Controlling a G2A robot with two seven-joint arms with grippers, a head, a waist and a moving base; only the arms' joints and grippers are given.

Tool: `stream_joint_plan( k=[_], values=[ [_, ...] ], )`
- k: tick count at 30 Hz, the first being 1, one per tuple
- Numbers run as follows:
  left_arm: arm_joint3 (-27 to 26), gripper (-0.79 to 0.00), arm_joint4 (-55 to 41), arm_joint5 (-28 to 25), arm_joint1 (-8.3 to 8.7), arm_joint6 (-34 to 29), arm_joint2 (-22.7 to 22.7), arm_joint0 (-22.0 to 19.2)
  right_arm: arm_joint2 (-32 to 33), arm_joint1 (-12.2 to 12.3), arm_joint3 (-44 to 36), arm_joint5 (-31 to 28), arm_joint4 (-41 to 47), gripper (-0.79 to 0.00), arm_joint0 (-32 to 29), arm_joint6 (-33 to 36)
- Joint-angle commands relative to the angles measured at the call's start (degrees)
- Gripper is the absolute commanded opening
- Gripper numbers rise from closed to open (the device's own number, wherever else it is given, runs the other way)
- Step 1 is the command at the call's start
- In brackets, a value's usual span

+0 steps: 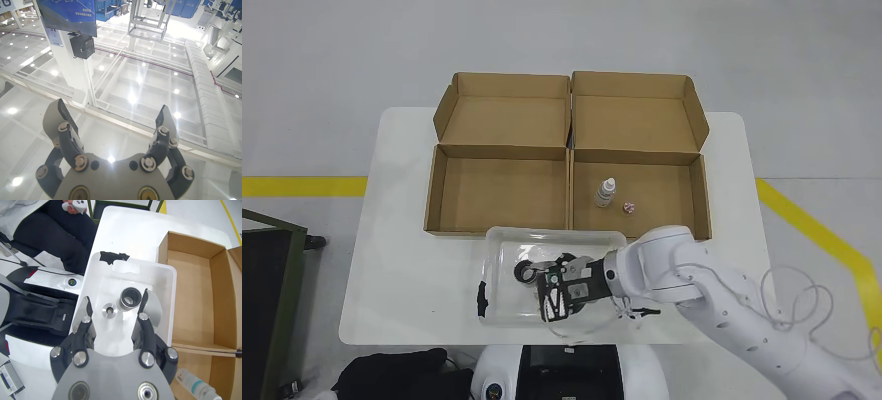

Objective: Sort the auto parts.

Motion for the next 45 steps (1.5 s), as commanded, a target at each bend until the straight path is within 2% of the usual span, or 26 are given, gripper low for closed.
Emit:
stream_joint_plan(
  k=[1, 6, 14, 23, 30, 32, 39, 45],
  values=[
    [0.0, 0.0, 0.0, 0.0, 0.0, 0.0, 0.0, 0.0, -0.01, 0.23, 0.16, -0.45, -0.92, -0.317, -0.76, 0.33],
    [0.0, 0.0, 0.0, 0.0, 0.0, 0.0, 0.0, 0.0, -0.04, 0.58, 1.67, -1.68, -2.44, -0.252, -1.96, -0.29],
    [0.0, 0.0, 0.0, 0.0, 0.0, 0.0, 0.0, 0.0, -1.33, 0.46, 4.97, -3.32, -4.42, -0.265, -2.27, -2.37],
    [0.0, 0.0, 0.0, 0.0, 0.0, 0.0, 0.0, 0.0, -2.98, -0.35, 9.38, -3.78, -10.24, -0.274, -1.85, -9.62],
    [0.0, 0.0, 0.0, 0.0, 0.0, 0.0, 0.0, 0.0, -4.66, -1.19, 12.09, -3.14, -14.91, -0.311, -1.42, -14.59],
    [0.0, 0.0, 0.0, 0.0, 0.0, 0.0, 0.0, 0.0, -5.2, -1.48, 12.7, -3.02, -15.92, -0.357, -1.17, -15.71],
    [0.0, 0.0, 0.0, 0.0, 0.0, 0.0, 0.0, 0.0, -7.42, -2.75, 15.11, -3.22, -17.88, -0.354, 0.35, -18.07],
    [0.0, 0.0, 0.0, 0.0, 0.0, 0.0, 0.0, 0.0, -9.28, -4.02, 16.94, -2.7, -19.79, -0.416, 1.96, -19.41]
  ],
)
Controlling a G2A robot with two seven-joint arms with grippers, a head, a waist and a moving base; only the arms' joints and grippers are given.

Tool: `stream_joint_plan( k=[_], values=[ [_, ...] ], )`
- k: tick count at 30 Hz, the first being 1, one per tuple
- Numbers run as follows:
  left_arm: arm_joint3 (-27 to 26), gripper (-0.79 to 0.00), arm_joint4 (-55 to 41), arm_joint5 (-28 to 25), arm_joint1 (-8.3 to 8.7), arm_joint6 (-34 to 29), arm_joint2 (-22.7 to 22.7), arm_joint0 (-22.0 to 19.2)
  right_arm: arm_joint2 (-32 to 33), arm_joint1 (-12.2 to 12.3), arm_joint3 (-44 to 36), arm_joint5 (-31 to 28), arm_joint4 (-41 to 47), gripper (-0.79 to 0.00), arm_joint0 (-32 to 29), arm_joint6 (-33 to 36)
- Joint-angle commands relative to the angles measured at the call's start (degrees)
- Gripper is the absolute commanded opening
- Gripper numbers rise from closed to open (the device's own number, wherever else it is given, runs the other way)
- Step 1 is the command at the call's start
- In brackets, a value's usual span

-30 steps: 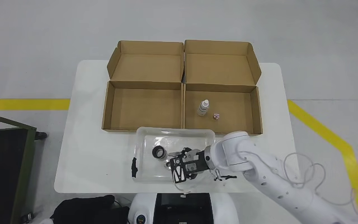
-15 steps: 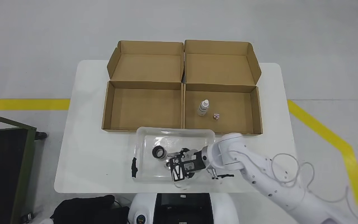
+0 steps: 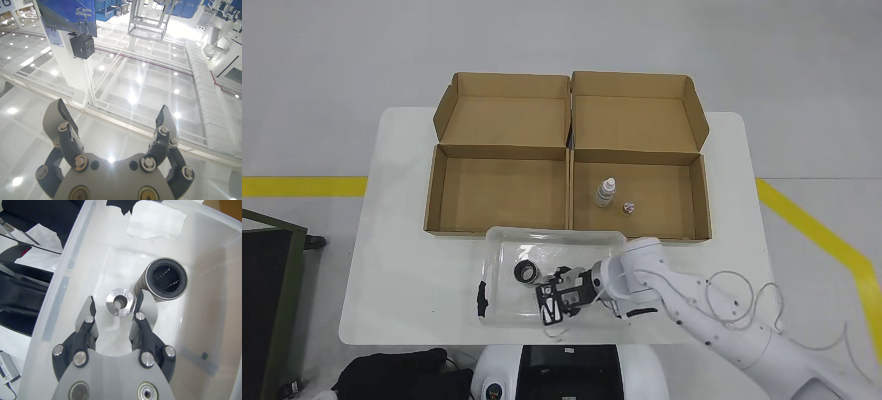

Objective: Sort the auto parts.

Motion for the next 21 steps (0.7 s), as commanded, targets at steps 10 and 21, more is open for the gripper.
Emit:
stream_joint_plan(
  k=[10, 21],
  values=[
    [0.0, 0.0, 0.0, 0.0, 0.0, 0.0, 0.0, 0.0, -1.25, -1.49, 2.74, -0.05, -2.13, -0.477, 2.11, -0.94],
    [0.0, 0.0, 0.0, 0.0, 0.0, 0.0, 0.0, 0.0, -0.7, -1.91, 3.23, -0.87, -1.44, -0.785, 1.88, -1.71]
  ],
)
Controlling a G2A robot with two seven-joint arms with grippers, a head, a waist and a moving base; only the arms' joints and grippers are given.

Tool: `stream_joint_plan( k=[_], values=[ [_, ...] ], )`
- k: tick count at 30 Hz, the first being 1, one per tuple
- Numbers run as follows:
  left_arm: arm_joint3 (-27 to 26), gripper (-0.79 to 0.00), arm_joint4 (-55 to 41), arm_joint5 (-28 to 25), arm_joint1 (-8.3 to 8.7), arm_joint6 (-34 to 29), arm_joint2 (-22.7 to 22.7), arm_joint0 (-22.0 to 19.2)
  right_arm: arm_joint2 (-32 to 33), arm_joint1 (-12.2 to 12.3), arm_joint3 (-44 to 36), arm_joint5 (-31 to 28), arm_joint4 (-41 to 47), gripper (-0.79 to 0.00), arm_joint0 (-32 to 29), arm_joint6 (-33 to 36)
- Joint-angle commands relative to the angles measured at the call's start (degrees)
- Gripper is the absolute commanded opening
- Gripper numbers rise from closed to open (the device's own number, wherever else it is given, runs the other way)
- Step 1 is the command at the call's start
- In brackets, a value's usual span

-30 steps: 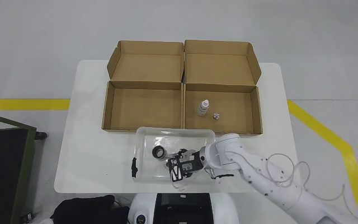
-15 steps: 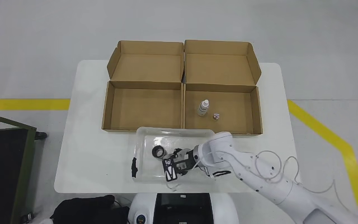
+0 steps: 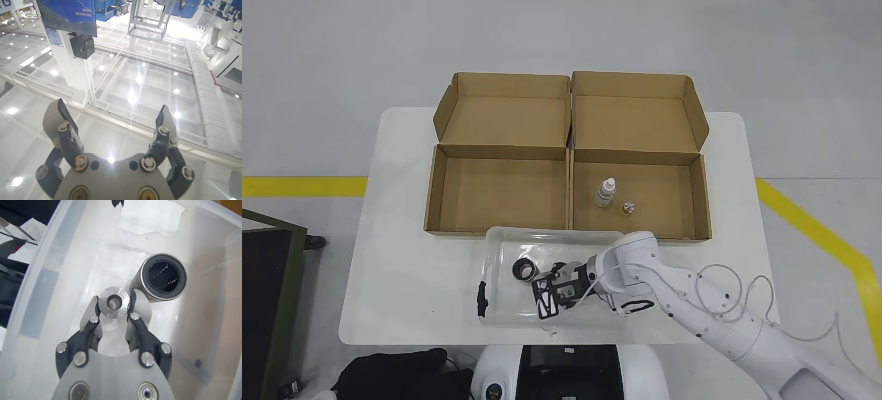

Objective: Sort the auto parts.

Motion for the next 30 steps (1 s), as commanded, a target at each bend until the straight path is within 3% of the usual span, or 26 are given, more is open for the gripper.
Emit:
stream_joint_plan(
  k=[1, 17, 30],
  values=[
    [0.0, 0.0, 0.0, 0.0, 0.0, 0.0, 0.0, 0.0, 0.06, -0.07, -0.04, -0.25, 0.25, -0.785, -0.05, -0.07],
    [0.0, 0.0, 0.0, 0.0, 0.0, 0.0, 0.0, 0.0, 4.08, 0.22, -6.7, -1.65, 6.53, -0.785, 0.97, 3.8],
    [0.0, 0.0, 0.0, 0.0, 0.0, 0.0, 0.0, 0.0, 9.28, -0.25, -7.82, 4.76, 12.04, -0.785, 2.15, -2.26]
  ],
)
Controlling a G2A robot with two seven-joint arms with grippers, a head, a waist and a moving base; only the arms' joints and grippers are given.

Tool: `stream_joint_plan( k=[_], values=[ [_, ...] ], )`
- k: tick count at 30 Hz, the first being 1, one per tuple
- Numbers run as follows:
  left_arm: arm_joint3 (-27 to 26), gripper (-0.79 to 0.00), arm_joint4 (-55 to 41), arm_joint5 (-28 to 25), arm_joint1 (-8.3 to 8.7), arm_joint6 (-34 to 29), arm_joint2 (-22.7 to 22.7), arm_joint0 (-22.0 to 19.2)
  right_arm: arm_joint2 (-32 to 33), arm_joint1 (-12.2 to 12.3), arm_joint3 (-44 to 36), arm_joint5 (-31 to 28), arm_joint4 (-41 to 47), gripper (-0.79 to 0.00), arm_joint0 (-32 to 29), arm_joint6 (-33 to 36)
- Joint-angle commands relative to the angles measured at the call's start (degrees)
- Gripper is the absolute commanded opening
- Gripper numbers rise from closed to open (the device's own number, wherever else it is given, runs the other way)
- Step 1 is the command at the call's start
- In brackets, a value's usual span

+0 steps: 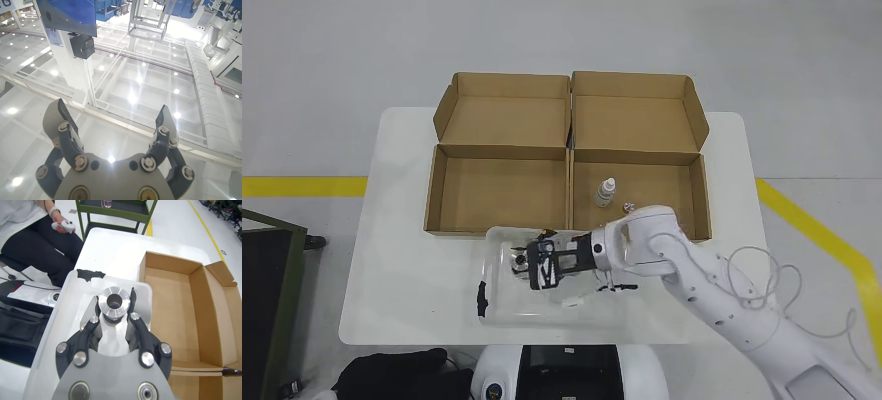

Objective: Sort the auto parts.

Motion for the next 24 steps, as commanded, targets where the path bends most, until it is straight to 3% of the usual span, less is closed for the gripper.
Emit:
stream_joint_plan(
  k=[1, 12, 24],
  values=[
    [0.0, 0.0, 0.0, 0.0, 0.0, 0.0, 0.0, 0.0, 0.98, -0.07, 0.06, 1.15, 0.39, -0.785, 0.25, -1.26],
    [0.0, 0.0, 0.0, 0.0, 0.0, 0.0, 0.0, 0.0, 5.98, -0.09, -1.68, 4.2, -0.1, -0.785, 1.06, -6.41],
    [0.0, 0.0, 0.0, 0.0, 0.0, 0.0, 0.0, 0.0, 11.39, 0.45, -5.35, 1.67, 0.18, -0.785, 0.34, -12.59]
  ],
)
